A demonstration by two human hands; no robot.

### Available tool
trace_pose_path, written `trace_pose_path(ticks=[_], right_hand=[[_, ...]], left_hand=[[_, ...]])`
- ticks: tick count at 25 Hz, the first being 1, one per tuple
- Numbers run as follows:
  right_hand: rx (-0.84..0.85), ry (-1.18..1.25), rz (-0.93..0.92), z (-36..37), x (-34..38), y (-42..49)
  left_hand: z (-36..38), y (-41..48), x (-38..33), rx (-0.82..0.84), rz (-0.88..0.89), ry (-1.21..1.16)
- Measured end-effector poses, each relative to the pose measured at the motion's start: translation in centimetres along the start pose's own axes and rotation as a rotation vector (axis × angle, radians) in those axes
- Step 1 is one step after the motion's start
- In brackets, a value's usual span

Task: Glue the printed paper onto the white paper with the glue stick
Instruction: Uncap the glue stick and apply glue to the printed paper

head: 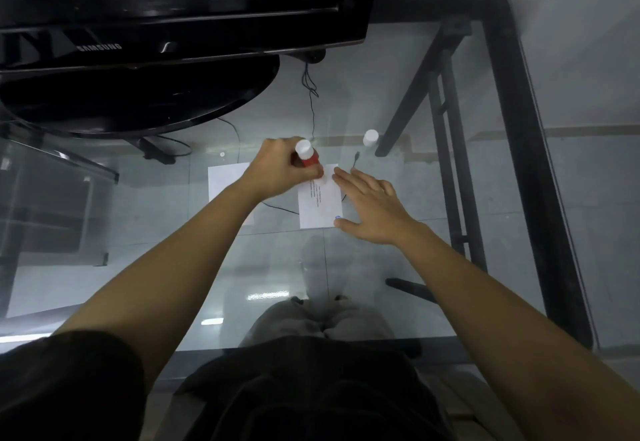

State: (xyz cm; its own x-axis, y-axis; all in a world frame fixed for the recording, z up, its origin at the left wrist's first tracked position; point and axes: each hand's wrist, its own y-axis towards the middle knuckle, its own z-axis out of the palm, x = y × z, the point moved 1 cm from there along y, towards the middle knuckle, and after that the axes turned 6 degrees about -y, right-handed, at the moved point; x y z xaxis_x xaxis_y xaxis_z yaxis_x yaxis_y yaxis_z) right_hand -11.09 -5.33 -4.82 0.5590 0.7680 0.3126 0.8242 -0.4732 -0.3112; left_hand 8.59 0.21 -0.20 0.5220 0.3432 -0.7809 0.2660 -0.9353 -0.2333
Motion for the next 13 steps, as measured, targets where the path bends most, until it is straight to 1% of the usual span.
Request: trace_pose_path(ticks=[2,4,6,10,13], right_hand=[[-0.003,0.015,0.003,0.0,-0.1,0.0],[-0.001,0.045,0.015,0.0,-0.2,0.0],[0.003,0.049,0.016,0.0,-0.4,0.0],[0.007,0.033,0.022,0.2,-0.3,-0.1],[0.01,0.042,0.033,0.3,0.0,-0.3]], left_hand=[[-0.3,0.6,-0.3,-0.063,-0.007,-0.009],[-0.3,-0.1,-0.4,-0.075,-0.034,-0.076],[0.4,-1.9,-0.2,-0.036,-0.028,-0.109],[2.0,-4.8,0.1,0.082,0.047,-0.037],[2.0,-3.7,0.0,0.094,0.047,0.01]])
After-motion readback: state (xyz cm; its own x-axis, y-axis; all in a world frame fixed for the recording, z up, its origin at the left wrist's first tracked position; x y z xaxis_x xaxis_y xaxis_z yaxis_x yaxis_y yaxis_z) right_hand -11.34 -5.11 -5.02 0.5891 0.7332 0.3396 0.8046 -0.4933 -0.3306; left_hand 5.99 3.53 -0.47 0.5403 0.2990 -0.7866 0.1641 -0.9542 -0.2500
